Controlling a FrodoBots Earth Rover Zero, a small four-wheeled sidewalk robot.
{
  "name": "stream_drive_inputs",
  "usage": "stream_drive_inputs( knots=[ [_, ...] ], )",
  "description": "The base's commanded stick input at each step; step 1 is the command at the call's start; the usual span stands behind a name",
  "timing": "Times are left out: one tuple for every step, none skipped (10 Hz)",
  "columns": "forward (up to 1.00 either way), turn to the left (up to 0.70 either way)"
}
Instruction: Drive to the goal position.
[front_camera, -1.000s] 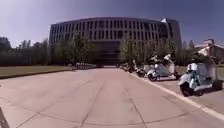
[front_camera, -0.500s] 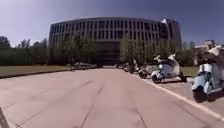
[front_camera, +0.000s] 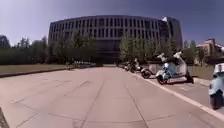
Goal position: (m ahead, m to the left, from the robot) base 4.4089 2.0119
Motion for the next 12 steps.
stream_drive_inputs(
  knots=[
    [0.7, 0.0],
    [0.7, 0.0],
    [0.7, 0.0],
    [0.7, 0.0],
    [0.7, 0.0],
    [0.7, 0.0],
    [0.7, 0.0],
    [0.7, 0.0],
    [0.7, 0.0],
    [0.7, 0.0],
    [0.7, 0.0],
    [0.7, 0.0]
  ],
)
